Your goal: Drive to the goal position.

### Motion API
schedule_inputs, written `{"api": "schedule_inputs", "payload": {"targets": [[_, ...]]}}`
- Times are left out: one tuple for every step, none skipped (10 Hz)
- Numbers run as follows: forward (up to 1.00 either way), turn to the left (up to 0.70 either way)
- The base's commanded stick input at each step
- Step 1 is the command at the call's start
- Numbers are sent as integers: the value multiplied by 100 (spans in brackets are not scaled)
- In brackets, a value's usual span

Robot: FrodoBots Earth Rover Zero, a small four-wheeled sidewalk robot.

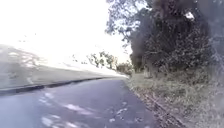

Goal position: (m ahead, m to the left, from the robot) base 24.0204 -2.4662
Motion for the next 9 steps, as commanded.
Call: {"api": "schedule_inputs", "payload": {"targets": [[70,0],[70,0],[70,0],[70,0],[70,0],[70,0],[70,0],[70,0],[70,0]]}}
